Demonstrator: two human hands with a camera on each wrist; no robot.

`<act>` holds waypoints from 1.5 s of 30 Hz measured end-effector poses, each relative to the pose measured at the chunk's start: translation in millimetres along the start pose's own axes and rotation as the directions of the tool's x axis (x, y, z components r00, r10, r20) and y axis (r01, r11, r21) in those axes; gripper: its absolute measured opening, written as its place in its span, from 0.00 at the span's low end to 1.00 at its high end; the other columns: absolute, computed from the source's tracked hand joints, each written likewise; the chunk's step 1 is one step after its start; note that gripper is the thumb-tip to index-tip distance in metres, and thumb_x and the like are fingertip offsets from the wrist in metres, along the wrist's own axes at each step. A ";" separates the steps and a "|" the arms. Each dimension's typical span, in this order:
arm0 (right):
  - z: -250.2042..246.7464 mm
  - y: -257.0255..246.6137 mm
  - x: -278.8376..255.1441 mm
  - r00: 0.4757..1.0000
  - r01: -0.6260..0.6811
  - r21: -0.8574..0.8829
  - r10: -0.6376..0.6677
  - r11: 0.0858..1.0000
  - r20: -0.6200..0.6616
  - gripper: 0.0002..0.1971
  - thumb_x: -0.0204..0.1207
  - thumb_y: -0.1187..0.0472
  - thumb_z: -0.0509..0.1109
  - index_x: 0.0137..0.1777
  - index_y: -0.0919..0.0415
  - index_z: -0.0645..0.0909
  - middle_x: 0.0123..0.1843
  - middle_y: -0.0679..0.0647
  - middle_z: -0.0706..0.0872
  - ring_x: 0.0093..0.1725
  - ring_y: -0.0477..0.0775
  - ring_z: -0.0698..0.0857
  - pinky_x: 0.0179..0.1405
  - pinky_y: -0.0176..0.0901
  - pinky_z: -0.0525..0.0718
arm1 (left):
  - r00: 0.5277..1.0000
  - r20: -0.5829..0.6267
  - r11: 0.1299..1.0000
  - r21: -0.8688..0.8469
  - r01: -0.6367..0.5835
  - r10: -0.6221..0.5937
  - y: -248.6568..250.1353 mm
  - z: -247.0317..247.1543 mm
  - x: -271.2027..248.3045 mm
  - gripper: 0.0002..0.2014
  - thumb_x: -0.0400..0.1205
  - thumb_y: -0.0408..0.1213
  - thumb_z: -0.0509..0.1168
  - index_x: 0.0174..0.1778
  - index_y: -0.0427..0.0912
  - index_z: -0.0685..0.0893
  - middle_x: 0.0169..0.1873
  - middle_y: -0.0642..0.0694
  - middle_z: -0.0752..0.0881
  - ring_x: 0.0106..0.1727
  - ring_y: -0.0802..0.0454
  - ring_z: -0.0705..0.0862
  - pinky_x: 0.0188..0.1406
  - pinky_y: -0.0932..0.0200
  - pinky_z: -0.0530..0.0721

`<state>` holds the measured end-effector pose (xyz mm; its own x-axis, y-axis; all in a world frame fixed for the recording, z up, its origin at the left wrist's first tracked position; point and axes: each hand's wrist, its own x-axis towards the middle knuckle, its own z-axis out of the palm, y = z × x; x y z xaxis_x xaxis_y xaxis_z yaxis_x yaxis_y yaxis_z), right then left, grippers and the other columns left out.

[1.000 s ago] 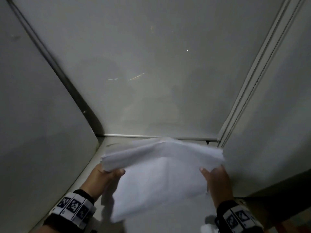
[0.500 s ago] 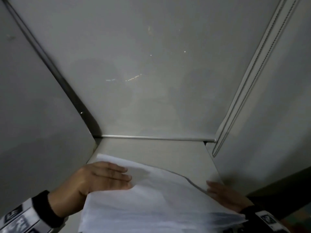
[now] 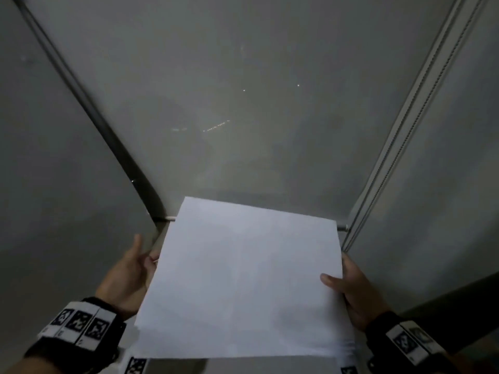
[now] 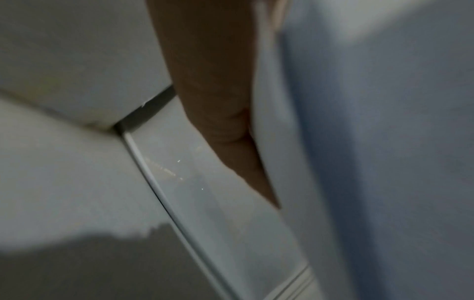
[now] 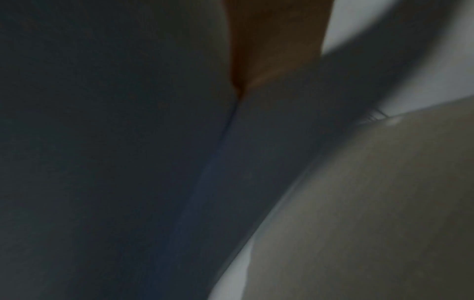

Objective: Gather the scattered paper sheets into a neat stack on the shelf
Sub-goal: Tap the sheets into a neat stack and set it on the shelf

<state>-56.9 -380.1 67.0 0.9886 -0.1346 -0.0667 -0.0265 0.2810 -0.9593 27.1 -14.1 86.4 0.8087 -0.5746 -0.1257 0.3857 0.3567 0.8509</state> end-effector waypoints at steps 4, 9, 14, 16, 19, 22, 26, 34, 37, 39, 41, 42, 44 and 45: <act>-3.5 -5.6 6.1 0.987 0.070 -0.223 -0.100 0.972 -0.123 0.29 0.61 0.77 0.74 0.63 0.65 0.76 0.53 0.60 0.91 0.53 0.61 0.88 0.50 0.53 0.87 | 0.990 -0.140 0.975 0.215 0.048 -0.018 1.3 -15.0 14.9 0.21 0.59 0.29 0.81 0.49 0.36 0.90 0.56 0.33 0.89 0.48 0.43 0.91 0.43 0.50 0.89; 1.7 -19.5 3.4 0.953 0.067 -0.390 -0.175 0.918 -0.247 0.10 0.68 0.77 0.70 0.47 0.66 0.80 0.25 0.45 0.89 0.25 0.38 0.86 0.25 0.27 0.82 | 0.962 -0.212 0.961 0.250 -0.117 0.172 3.4 -15.5 23.8 0.29 0.35 0.44 0.88 0.33 0.40 0.94 0.34 0.43 0.94 0.32 0.52 0.92 0.32 0.63 0.91; 2.2 -9.7 -5.4 0.899 -0.001 -0.593 -0.258 0.805 -0.353 0.21 0.65 0.69 0.77 0.23 0.56 0.68 0.10 0.40 0.76 0.14 0.42 0.75 0.27 0.34 0.75 | 0.946 -0.196 0.951 0.224 -0.212 0.257 -14.3 -17.9 25.3 0.32 0.31 0.49 0.87 0.31 0.43 0.94 0.31 0.47 0.94 0.32 0.56 0.92 0.33 0.66 0.90; 3.1 -1.7 -8.8 0.913 0.004 -0.592 -0.244 0.806 -0.326 0.21 0.65 0.73 0.76 0.24 0.54 0.68 0.12 0.42 0.78 0.17 0.32 0.78 0.21 0.21 0.72 | 0.947 -0.206 0.951 0.240 -0.194 0.245 -23.5 -20.7 23.5 0.32 0.31 0.51 0.87 0.31 0.44 0.94 0.30 0.48 0.94 0.31 0.56 0.91 0.32 0.66 0.90; 2.8 21.2 -20.5 0.960 -0.081 -0.535 -0.079 0.841 -0.270 0.10 0.62 0.70 0.79 0.33 0.60 0.79 0.23 0.43 0.80 0.20 0.25 0.79 0.22 0.17 0.72 | 0.962 -0.213 0.932 0.352 -0.090 0.173 -43.7 -26.9 18.3 0.34 0.31 0.51 0.87 0.33 0.43 0.94 0.33 0.44 0.94 0.35 0.49 0.92 0.32 0.62 0.90; -3.5 51.3 -25.4 0.964 -0.161 -0.572 0.002 0.804 -0.267 0.19 0.52 0.55 0.85 0.31 0.70 0.84 0.25 0.59 0.87 0.33 0.42 0.89 0.35 0.40 0.82 | 0.966 -0.236 0.890 0.456 0.014 0.106 -60.6 -30.2 16.2 0.29 0.42 0.41 0.84 0.40 0.41 0.92 0.40 0.40 0.94 0.48 0.38 0.89 0.44 0.51 0.89; 2.1 46.1 -19.0 0.935 -0.155 -0.459 -0.020 0.875 -0.354 0.06 0.64 0.71 0.77 0.38 0.63 0.84 0.40 0.61 0.88 0.41 0.55 0.88 0.30 0.27 0.80 | 0.968 -0.219 0.882 0.471 -0.007 0.124 -59.1 -26.9 21.8 0.37 0.43 0.47 0.86 0.49 0.39 0.90 0.51 0.36 0.91 0.51 0.43 0.91 0.48 0.56 0.90; 2.1 37.3 -22.0 0.962 -0.123 -0.419 0.004 0.900 -0.273 0.14 0.59 0.75 0.78 0.37 0.56 0.83 0.37 0.46 0.88 0.30 0.34 0.86 0.28 0.25 0.80 | 0.976 -0.153 0.894 0.442 -0.074 0.156 -42.2 -26.0 16.1 0.29 0.39 0.45 0.87 0.38 0.50 0.94 0.41 0.51 0.95 0.45 0.54 0.92 0.39 0.68 0.89; 6.3 35.3 -21.5 0.953 -0.098 -0.448 -0.047 0.889 -0.300 0.15 0.65 0.77 0.74 0.32 0.54 0.79 0.35 0.50 0.84 0.29 0.39 0.85 0.24 0.19 0.77 | 0.968 -0.155 0.832 0.548 -0.083 0.199 -48.5 -15.2 13.8 0.22 0.52 0.47 0.77 0.43 0.52 0.90 0.40 0.63 0.93 0.45 0.60 0.90 0.42 0.74 0.86; 9.1 25.3 -15.8 0.936 -0.076 -0.469 -0.099 0.880 -0.338 0.13 0.66 0.76 0.73 0.31 0.57 0.78 0.32 0.51 0.83 0.32 0.50 0.83 0.20 0.19 0.74 | 0.947 -0.224 0.844 0.530 -0.081 0.232 -49.0 -12.0 16.7 0.25 0.54 0.44 0.77 0.48 0.49 0.87 0.35 0.61 0.93 0.38 0.63 0.90 0.38 0.70 0.87; 5.7 12.0 -4.6 0.922 -0.019 -0.552 -0.199 0.834 -0.333 0.09 0.66 0.72 0.75 0.33 0.60 0.80 0.31 0.51 0.86 0.36 0.61 0.85 0.22 0.20 0.76 | 0.929 -0.259 0.859 0.501 -0.106 0.265 -43.9 -9.3 18.8 0.26 0.54 0.41 0.79 0.50 0.48 0.87 0.37 0.56 0.94 0.39 0.60 0.90 0.43 0.60 0.88; 5.9 2.7 -0.1 0.907 0.005 -0.550 -0.235 0.835 -0.349 0.08 0.65 0.71 0.76 0.37 0.58 0.81 0.33 0.50 0.89 0.39 0.62 0.86 0.26 0.22 0.78 | 0.931 -0.266 0.888 0.446 -0.113 0.252 -41.5 -7.9 18.8 0.30 0.50 0.42 0.83 0.49 0.47 0.88 0.40 0.50 0.94 0.42 0.53 0.92 0.45 0.53 0.89; 5.9 -14.5 3.6 0.859 0.095 -0.542 -0.344 0.835 -0.379 0.19 0.64 0.69 0.77 0.50 0.48 0.82 0.46 0.53 0.90 0.48 0.61 0.85 0.43 0.32 0.83 | 0.944 -0.274 0.966 0.226 -0.122 0.183 -42.2 -6.7 17.7 0.35 0.45 0.44 0.87 0.49 0.41 0.88 0.44 0.40 0.93 0.42 0.43 0.92 0.42 0.47 0.91; 4.1 -20.9 5.7 0.811 0.107 -0.615 -0.426 0.781 -0.400 0.28 0.61 0.67 0.80 0.60 0.44 0.78 0.55 0.58 0.87 0.56 0.62 0.83 0.55 0.39 0.80 | 0.949 -0.280 0.986 0.121 -0.116 0.146 -44.3 -5.6 16.9 0.31 0.52 0.39 0.85 0.51 0.38 0.87 0.46 0.37 0.93 0.41 0.41 0.92 0.40 0.47 0.92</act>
<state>-50.0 -382.8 87.8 0.7540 -0.6095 0.2450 -0.0062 -0.3796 -0.9251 26.1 -35.5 43.8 0.9479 -0.2872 -0.1377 0.2326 0.3288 0.9153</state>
